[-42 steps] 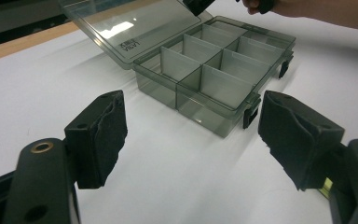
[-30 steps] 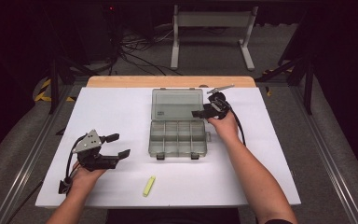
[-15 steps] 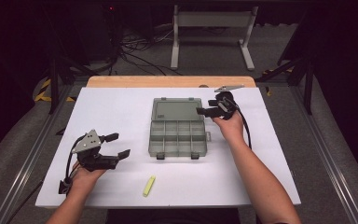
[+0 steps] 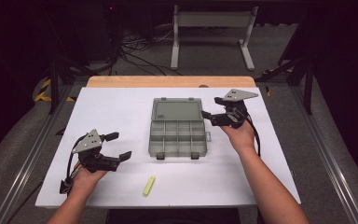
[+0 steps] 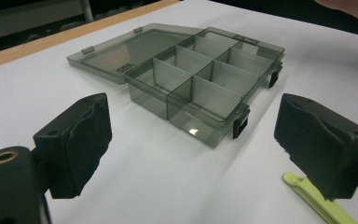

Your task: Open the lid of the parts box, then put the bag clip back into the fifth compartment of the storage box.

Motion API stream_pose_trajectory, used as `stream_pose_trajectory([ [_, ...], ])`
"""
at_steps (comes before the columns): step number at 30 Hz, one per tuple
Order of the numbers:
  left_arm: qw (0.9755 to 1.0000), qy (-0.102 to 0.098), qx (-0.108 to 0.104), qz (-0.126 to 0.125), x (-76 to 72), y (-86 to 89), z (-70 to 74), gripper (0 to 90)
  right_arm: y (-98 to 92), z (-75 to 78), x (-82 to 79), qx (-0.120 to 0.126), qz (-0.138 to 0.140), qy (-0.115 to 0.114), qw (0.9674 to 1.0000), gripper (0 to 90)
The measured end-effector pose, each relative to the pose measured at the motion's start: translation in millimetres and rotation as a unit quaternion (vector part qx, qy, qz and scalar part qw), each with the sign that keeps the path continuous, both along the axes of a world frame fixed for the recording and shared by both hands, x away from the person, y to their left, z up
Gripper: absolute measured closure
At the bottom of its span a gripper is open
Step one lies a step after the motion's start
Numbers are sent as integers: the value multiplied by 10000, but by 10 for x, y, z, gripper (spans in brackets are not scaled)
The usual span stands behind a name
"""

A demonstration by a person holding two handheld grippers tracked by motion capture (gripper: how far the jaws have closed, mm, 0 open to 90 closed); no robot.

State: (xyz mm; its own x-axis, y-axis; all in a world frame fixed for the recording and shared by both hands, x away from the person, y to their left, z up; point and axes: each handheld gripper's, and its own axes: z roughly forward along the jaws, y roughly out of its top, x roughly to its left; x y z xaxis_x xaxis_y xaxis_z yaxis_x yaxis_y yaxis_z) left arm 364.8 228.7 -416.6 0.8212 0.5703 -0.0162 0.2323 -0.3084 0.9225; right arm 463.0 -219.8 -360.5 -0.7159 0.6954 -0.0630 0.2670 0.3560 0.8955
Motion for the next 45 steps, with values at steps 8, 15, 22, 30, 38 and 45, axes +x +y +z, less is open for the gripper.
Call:
stream_pose_trajectory([
  [8, 9999, 5, -101, -44, -44, -23, 54, 54, -70, 17, -230, 96, 120, -120, 9998, 178],
  [15, 9997, -75, -100, -195, -79, -65, 129, 29, -87, 56, -408, 64, 175, -175, 9997, 187],
  [22, 9995, -130, -11, -281, -141, -143, 172, 12, -142, 80, -579, 121, 228, -278, 9993, 168],
  [30, 9990, -3, 16, -457, -177, -201, 212, 12, -199, 41, -690, 214, 301, -323, 9988, 168],
  [38, 9977, 236, 302, -551, -241, -312, 307, 26, -225, -6, -697, 265, 292, -222, 9990, 167],
  [45, 9922, 804, 827, -484, -274, -458, 380, 47, -180, -41, -690, 81, 311, -179, 9993, 168],
])
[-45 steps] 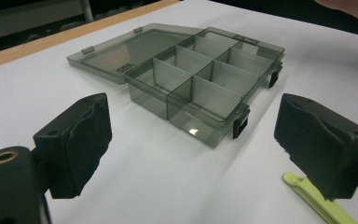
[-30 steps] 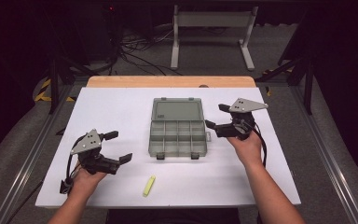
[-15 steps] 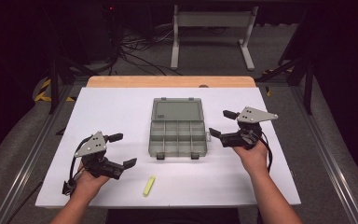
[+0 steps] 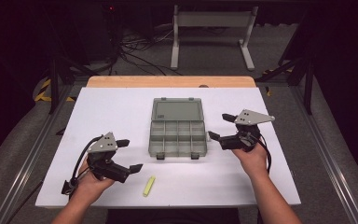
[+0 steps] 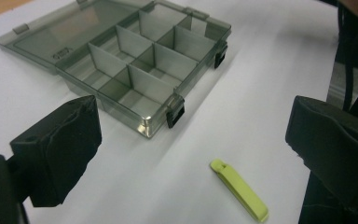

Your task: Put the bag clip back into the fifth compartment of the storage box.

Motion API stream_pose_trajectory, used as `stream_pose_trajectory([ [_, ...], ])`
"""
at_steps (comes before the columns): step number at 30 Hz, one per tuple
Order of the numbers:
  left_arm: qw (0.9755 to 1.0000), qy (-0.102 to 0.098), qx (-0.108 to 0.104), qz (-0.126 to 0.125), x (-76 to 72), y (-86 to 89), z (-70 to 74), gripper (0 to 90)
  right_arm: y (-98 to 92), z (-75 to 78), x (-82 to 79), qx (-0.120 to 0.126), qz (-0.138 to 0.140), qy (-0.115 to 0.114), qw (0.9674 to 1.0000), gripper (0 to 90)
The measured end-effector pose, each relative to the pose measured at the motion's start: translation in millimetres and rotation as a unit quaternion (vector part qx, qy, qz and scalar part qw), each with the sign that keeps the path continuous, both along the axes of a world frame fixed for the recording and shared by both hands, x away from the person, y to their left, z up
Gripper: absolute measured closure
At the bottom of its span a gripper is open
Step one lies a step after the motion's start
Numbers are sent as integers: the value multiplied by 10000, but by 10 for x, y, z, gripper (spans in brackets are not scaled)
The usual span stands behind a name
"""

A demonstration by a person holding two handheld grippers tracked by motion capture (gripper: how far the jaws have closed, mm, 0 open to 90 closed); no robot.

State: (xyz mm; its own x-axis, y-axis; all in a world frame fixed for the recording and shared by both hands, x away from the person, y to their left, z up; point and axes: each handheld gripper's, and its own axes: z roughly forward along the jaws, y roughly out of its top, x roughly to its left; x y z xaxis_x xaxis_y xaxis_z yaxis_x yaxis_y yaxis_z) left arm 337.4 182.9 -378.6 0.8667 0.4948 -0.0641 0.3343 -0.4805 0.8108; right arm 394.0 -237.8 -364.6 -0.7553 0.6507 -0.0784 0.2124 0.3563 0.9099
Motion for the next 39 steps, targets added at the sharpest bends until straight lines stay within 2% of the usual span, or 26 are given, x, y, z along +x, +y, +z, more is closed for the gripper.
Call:
stream_pose_trajectory([
  [2, 9999, 23, 150, 22, -16, -45, 10, 55, 3, 3, -3, 7, 1, -8, 10000, 168],
  [3, 9999, 23, 150, 22, -16, -45, 10, 56, 3, 4, -4, 11, 3, -8, 10000, 168],
  [4, 9995, 78, 300, 25, -41, -93, 27, 60, 1, 6, -6, 19, 6, -6, 10000, 168],
  [5, 9995, 78, 300, 25, -41, -93, 27, 60, 1, 6, -6, 19, 6, -6, 10000, 168],
  [6, 9991, 148, 378, -102, -54, -133, 35, 60, 0, 5, -5, 13, 3, -4, 10000, 167],
  [8, 9988, 174, 425, -149, -56, -148, 34, 61, -1, 4, -5, 15, 6, -2, 10000, 166],
  [11, 9968, 293, 703, -261, -91, -226, 15, 65, -2, 7, -6, 31, 6, -1, 10000, 166],
  [18, 9939, 499, 948, -275, -84, -289, -18, 63, -3, 7, -8, 32, 8, 9, 10000, 164],
  [23, 9901, 689, 1176, -347, -68, -344, -74, 65, -2, 3, -4, 30, 8, 30, 10000, 163],
  [29, 9859, 784, 1415, -433, -74, -394, -105, 70, -2, -1, -3, 32, 2, 47, 10000, 161],
  [32, 9848, 804, 1477, -428, -72, -405, -120, 72, -2, -6, 0, 18, -3, 67, 10000, 160],
  [39, 9795, 944, 1713, -490, -83, -443, -182, 76, 8, -17, 4, -5, 10, 91, 10000, 160],
])
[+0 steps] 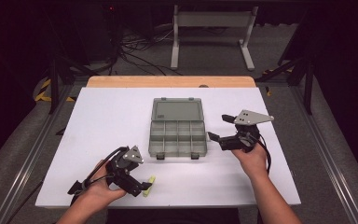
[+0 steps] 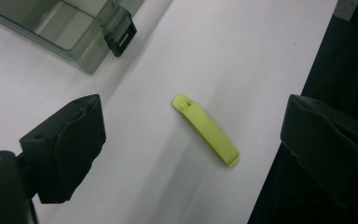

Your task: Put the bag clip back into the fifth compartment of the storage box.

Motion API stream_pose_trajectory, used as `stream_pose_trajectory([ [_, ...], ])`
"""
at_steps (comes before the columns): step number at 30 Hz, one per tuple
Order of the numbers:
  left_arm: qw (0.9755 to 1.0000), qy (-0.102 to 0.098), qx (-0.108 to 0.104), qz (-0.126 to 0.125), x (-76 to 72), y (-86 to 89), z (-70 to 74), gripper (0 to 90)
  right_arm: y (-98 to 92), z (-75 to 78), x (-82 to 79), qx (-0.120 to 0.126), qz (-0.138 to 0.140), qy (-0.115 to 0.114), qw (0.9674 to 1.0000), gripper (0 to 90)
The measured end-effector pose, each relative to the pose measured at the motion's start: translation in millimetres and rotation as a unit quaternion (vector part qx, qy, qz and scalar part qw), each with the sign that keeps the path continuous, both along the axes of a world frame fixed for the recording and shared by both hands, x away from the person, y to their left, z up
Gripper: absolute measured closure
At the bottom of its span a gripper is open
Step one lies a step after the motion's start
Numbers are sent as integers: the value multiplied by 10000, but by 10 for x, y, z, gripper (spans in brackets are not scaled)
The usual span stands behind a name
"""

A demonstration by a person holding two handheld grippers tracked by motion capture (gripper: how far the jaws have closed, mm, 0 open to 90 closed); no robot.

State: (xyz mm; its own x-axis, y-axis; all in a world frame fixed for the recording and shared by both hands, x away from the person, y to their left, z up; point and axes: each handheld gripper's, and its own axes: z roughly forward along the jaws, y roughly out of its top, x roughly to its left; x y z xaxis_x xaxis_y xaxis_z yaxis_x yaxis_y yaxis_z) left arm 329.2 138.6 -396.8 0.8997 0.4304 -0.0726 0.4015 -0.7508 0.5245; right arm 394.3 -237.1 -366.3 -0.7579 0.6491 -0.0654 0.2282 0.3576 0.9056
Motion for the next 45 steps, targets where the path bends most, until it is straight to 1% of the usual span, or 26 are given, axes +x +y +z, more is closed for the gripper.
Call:
stream_pose_trajectory([
  [3, 10000, 55, 36, 0, -4, -12, -52, 83, 1, -2, 2, 2, 4, 11, 10000, 160],
  [4, 10000, 42, 33, 15, -8, -16, -68, 87, 2, -2, 2, -1, 6, 11, 10000, 160],
  [5, 10000, 85, -16, -8, -8, -15, -86, 92, 2, -2, 0, -6, 9, 10, 10000, 160],
  [6, 9999, 104, -35, 21, -13, -16, -98, 95, 2, -1, -2, -1, 13, 14, 10000, 160],
  [7, 9998, 158, -103, 44, -15, -19, -120, 99, 2, 0, -3, 2, 13, 11, 10000, 160],
  [8, 9998, 174, -76, 72, -18, -21, -138, 102, 2, 1, -5, 1, 12, 10, 10000, 160],
  [11, 9996, 279, 34, 51, -12, -34, -201, 105, -2, 0, -5, 6, 11, 17, 10000, 160],
  [12, 9996, 279, 34, 51, -12, -34, -201, 105, -3, -1, -4, 8, 13, 23, 10000, 160],
  [13, 9995, 295, 44, 40, -13, -45, -236, 106, -3, -3, -4, 5, 9, 38, 10000, 160],
  [15, 9994, 332, 53, 65, -18, -52, -244, 110, -2, -4, -3, 2, 11, 41, 10000, 160],
  [16, 9994, 348, 62, 39, -12, -60, -250, 110, 0, -6, -1, -3, 18, 35, 10000, 160],
  [17, 9995, 321, 61, 34, -10, -67, -257, 114, 4, -8, 0, -5, 24, 41, 10000, 160],
  [22, 9992, 401, 93, 16, -6, -96, -313, 132, 13, -16, 3, -21, 41, 65, 10000, 160],
  [23, 9989, 456, 104, 1, -3, -99, -329, 134, 12, -18, 6, -6, 56, 83, 9999, 159],
  [24, 9989, 454, 135, 16, -4, -103, -338, 138, 11, -18, 7, 4, 61, 96, 9999, 159],
  [25, 9988, 478, 100, 5, -2, -106, -351, 142, 10, -19, 8, 5, 65, 98, 9999, 159],
  [27, 9987, 497, 147, -9, -4, -118, -369, 151, 8, -19, 7, 1, 67, 102, 9999, 159],
  [28, 9986, 515, 114, -22, -4, -122, -379, 155, 7, -19, 8, 3, 68, 104, 9999, 159],
  [30, 9987, 495, 111, -26, 1, -123, -383, 165, 7, -21, 10, 7, 68, 117, 9999, 159],
  [34, 9986, 529, 97, 16, 13, -109, -386, 191, 9, -27, 16, 10, 80, 147, 9999, 159],
  [37, 9980, 621, -52, 38, 32, -85, -379, 217, 8, -27, 17, 6, 79, 149, 9999, 159],
  [39, 9981, 613, -55, 47, 32, -85, -374, 244, 8, -29, 19, 2, 76, 157, 9998, 159],
  [41, 9982, 592, -62, 49, 30, -88, -374, 292, 10, -31, 20, 5, 79, 158, 9998, 159],
  [42, 9983, 578, -81, 59, 26, -92, -374, 292, 11, -31, 19, 0, 77, 162, 9998, 159],
  [45, 9987, 491, 4, 96, 21, -100, -369, 344, 13, -33, 21, 0, 87, 169, 9998, 159],
])
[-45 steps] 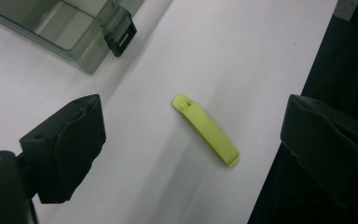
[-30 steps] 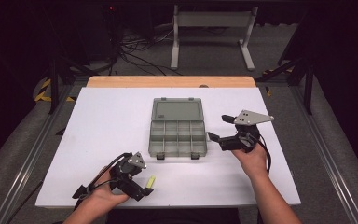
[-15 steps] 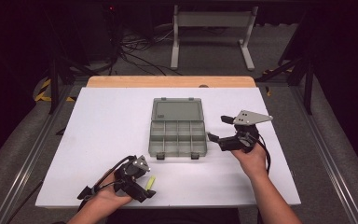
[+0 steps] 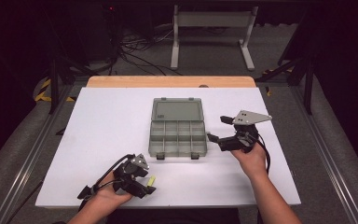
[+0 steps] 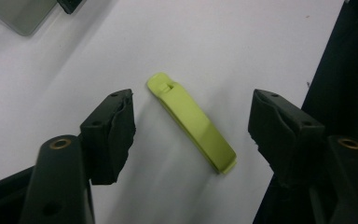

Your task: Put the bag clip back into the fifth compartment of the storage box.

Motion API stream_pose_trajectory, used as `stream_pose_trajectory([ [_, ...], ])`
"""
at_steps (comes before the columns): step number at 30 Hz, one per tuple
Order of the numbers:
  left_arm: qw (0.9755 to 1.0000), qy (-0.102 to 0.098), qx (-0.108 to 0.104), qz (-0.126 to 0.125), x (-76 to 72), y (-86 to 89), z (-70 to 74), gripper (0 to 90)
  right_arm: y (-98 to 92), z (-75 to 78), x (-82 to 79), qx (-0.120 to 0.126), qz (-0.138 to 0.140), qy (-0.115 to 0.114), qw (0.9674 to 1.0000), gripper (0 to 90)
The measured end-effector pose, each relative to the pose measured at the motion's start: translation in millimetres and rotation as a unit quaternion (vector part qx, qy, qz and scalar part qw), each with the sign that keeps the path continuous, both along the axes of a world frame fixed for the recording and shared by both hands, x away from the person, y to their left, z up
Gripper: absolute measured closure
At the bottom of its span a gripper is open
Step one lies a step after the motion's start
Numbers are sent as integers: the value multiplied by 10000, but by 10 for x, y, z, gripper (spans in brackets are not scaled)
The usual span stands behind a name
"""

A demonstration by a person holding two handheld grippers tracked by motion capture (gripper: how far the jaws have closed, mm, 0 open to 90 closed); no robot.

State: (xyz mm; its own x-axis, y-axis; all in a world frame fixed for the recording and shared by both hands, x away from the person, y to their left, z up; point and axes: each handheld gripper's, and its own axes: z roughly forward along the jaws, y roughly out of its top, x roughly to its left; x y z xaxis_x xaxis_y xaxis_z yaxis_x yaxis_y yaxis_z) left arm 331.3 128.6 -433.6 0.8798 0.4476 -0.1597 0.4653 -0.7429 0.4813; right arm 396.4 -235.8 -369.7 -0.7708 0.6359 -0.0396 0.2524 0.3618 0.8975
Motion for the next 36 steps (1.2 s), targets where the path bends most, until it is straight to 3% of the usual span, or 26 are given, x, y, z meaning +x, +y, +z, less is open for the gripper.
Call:
stream_pose_trajectory([
  [10, 9998, -82, 144, 67, -18, -38, -11, 515, 3, -2, 0, 1, 13, 2, 10000, 160],
  [22, 9994, -121, 319, 74, -22, -74, -30, 637, 1, -3, 0, 2, 29, -8, 10000, 158],
  [29, 9988, -181, 421, 167, -24, -71, -24, 767, 3, 1, -5, 8, 47, -26, 10000, 159],
  [36, 9990, -167, 392, 151, -22, -70, 8, 776, -3, 3, -5, 9, 46, -29, 10000, 159],
])
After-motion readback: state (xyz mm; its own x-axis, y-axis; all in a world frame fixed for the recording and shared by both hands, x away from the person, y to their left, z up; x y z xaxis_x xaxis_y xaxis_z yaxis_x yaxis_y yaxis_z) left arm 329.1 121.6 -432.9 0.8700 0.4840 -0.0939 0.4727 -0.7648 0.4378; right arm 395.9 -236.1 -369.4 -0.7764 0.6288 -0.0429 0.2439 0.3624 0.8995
